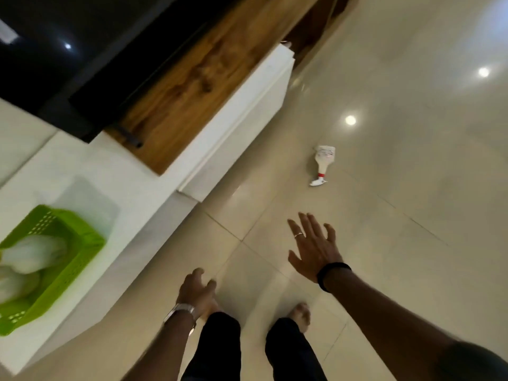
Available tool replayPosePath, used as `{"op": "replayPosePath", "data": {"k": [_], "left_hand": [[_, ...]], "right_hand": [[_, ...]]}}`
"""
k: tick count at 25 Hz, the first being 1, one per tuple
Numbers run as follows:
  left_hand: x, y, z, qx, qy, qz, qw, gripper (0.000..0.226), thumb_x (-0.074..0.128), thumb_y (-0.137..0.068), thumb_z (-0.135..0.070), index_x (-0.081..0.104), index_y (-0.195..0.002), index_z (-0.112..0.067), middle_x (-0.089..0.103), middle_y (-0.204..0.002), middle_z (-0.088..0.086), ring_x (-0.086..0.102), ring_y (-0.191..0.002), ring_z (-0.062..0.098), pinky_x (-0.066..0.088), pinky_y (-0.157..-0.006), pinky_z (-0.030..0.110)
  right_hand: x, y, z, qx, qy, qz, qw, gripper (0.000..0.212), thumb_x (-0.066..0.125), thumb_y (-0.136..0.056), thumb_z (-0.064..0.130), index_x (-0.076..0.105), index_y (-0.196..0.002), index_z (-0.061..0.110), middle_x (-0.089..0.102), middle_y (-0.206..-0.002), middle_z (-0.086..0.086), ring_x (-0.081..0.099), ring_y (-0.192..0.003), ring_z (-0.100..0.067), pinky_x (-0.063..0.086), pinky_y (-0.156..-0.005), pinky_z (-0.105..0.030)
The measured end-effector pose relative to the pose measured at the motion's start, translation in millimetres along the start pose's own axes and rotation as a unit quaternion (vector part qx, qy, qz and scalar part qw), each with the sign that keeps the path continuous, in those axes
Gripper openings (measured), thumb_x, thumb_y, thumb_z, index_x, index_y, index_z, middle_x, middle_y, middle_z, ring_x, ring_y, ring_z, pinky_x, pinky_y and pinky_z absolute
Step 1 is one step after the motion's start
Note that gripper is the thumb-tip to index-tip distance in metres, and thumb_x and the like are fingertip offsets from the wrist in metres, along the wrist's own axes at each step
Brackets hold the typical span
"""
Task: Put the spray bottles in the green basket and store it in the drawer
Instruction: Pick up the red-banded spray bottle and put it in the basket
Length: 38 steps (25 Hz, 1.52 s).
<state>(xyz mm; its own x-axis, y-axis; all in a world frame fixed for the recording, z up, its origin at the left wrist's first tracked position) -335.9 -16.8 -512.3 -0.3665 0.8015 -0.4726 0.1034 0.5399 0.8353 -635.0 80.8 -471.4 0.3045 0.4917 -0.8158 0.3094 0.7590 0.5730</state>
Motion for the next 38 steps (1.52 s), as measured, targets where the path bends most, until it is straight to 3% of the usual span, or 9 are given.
{"op": "replayPosePath", "data": {"k": [3, 7, 12, 20, 24, 27, 32, 38], "left_hand": [[29, -7, -137, 0.12, -0.095, -0.033, 0.988, 0.059, 0.058, -0.097, -0.033, 0.043, -0.15, -0.013, 0.047, -0.153, 0.014, 0.048, -0.138, 0.034, 0.044, -0.113, 0.044], [58, -7, -294, 0.256, -0.213, -0.104, 0.937, 0.069, 0.055, -0.096, -0.04, 0.032, -0.155, -0.015, 0.039, -0.16, 0.009, 0.044, -0.141, 0.034, 0.042, -0.108, 0.046], [106, -16, -412, 0.343, -0.273, -0.113, 0.892, 0.075, 0.05, -0.098, -0.044, 0.023, -0.16, -0.012, 0.029, -0.167, 0.008, 0.03, -0.153, 0.027, 0.03, -0.122, 0.045], [157, -137, -500, 0.268, -0.305, -0.041, 0.913, 0.077, 0.044, -0.1, -0.049, 0.015, -0.162, -0.014, 0.022, -0.17, 0.008, 0.024, -0.156, 0.026, 0.027, -0.124, 0.049], [176, -228, -537, 0.219, -0.251, -0.006, 0.943, 0.082, 0.041, -0.099, -0.055, 0.009, -0.164, -0.015, 0.016, -0.172, 0.008, 0.02, -0.158, 0.028, 0.024, -0.125, 0.046], [198, -298, -549, 0.178, -0.197, 0.041, 0.963, 0.084, 0.044, -0.099, -0.053, 0.005, -0.164, -0.017, 0.019, -0.17, 0.008, 0.027, -0.155, 0.03, 0.03, -0.122, 0.044], [242, -382, -548, 0.126, -0.115, 0.093, 0.981, 0.075, 0.045, -0.1, -0.049, 0.014, -0.162, -0.018, 0.029, -0.165, 0.011, 0.036, -0.15, 0.029, 0.035, -0.119, 0.042], [296, -445, -535, 0.0, 0.073, 0.133, 0.988, 0.072, 0.042, -0.101, -0.055, 0.021, -0.161, -0.02, 0.035, -0.165, 0.01, 0.039, -0.149, 0.028, 0.034, -0.121, 0.043]], "right_hand": [[-2, 18, -91, 0.069, 0.005, -0.01, 0.998, 0.078, 0.039, -0.097, 0.052, 0.007, -0.163, 0.024, 0.004, -0.171, -0.009, 0.003, -0.158, -0.027, 0.014, -0.12, -0.057], [-23, 20, -175, 0.103, 0.014, -0.036, 0.994, 0.076, 0.039, -0.098, 0.051, 0.009, -0.162, 0.023, 0.006, -0.17, -0.011, 0.005, -0.158, -0.028, 0.015, -0.119, -0.058], [-59, -14, -237, 0.15, -0.034, -0.075, 0.985, 0.078, 0.044, -0.096, 0.051, 0.013, -0.162, 0.023, 0.011, -0.169, -0.011, 0.009, -0.157, -0.029, 0.018, -0.116, -0.059], [-53, -155, -310, 0.191, -0.093, -0.042, 0.976, 0.083, 0.04, -0.095, 0.056, 0.001, -0.162, 0.025, 0.002, -0.171, -0.01, 0.005, -0.158, -0.028, 0.018, -0.118, -0.061], [-12, -258, -347, 0.202, -0.095, -0.001, 0.975, 0.082, 0.035, -0.096, 0.059, 0.001, -0.162, 0.025, 0.006, -0.17, -0.009, 0.009, -0.157, -0.028, 0.02, -0.117, -0.06], [18, -323, -357, 0.215, -0.132, 0.023, 0.967, 0.082, 0.037, -0.096, 0.06, 0.004, -0.162, 0.025, 0.012, -0.169, -0.009, 0.015, -0.155, -0.028, 0.026, -0.114, -0.059], [65, -399, -372, 0.27, -0.263, 0.029, 0.926, 0.08, 0.041, -0.097, 0.057, 0.008, -0.162, 0.025, 0.016, -0.167, -0.006, 0.028, -0.149, -0.028, 0.039, -0.104, -0.055], [131, -466, -382, 0.32, -0.391, 0.018, 0.863, 0.082, 0.039, -0.095, 0.065, 0.014, -0.16, 0.023, 0.027, -0.16, -0.008, 0.038, -0.141, -0.034, 0.046, -0.102, -0.056]]}}
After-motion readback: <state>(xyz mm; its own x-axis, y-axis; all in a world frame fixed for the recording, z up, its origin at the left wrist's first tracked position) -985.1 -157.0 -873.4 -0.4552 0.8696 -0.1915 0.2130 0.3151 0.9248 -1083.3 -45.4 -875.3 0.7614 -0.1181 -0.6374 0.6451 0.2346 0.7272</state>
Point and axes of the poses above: each hand's wrist, its own y-axis away from the middle knuckle, its own x-axis out of the palm, z = x × y, the point moved 6 cm from there along -y, towards the middle knuckle
